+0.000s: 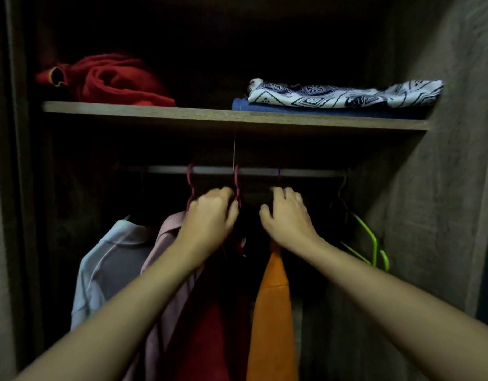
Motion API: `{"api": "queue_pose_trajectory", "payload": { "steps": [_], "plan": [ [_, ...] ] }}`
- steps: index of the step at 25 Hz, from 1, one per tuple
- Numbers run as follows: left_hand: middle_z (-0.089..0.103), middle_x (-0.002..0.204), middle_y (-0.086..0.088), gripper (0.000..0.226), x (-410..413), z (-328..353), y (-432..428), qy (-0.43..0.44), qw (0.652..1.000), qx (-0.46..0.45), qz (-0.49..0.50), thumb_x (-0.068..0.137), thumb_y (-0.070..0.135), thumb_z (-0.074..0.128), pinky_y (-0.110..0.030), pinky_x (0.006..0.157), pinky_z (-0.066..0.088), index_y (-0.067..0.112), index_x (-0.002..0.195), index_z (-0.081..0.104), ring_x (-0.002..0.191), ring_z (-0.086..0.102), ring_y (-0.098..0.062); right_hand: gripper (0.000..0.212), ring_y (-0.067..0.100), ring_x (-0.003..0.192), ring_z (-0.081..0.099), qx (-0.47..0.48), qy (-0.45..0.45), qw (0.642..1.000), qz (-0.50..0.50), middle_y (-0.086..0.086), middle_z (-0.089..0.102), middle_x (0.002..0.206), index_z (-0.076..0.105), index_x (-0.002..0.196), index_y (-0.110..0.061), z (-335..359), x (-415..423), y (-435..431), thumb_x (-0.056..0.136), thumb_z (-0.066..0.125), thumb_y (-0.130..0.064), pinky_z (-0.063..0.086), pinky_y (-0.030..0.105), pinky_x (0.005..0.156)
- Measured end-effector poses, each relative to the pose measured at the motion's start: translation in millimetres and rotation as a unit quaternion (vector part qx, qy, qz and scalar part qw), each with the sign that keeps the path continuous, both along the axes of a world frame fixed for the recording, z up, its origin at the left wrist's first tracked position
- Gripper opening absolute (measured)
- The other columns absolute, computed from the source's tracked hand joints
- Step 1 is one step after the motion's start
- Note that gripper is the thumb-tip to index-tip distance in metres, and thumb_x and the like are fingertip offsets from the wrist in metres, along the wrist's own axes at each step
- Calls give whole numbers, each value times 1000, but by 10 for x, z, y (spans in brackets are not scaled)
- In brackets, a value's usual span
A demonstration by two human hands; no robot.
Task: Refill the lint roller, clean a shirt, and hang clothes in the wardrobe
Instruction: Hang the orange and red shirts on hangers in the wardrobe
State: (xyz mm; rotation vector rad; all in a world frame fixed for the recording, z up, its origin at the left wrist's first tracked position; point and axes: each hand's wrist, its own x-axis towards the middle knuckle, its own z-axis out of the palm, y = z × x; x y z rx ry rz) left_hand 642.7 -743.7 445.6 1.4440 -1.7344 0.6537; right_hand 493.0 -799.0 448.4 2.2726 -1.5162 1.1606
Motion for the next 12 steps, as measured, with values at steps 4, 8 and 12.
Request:
{"api": "queue_pose_trajectory", "payload": {
  "steps": [4,8,12],
  "plan": [
    [65,75,-12,27,237,802,549,-158,942,-292,-37,85,28,45,-39,48,51,7,84,62,62,64,-33,37,22,94,47,-345,99,932,50,10,57,101,56,103,-9,300,-114,398,80,48,-36,46,34,81],
    [54,124,-19,35,706,1642,471,-111,966,-220,78,91,30,48,-48,88,50,7,114,59,109,56,-36,76,31,134,33,-367,200,908,-10,20,41,143,40,136,-5,946,-22,289,82,38,-58,27,41,111],
    [22,155,-14,69,1076,1812,341,-26,957,49,284,87,71,18,-50,112,19,32,143,32,140,23,-36,96,31,141,24,-335,272,902,-19,20,26,152,23,145,-8,1120,25,182,77,30,-74,7,36,114]
  ]
}}
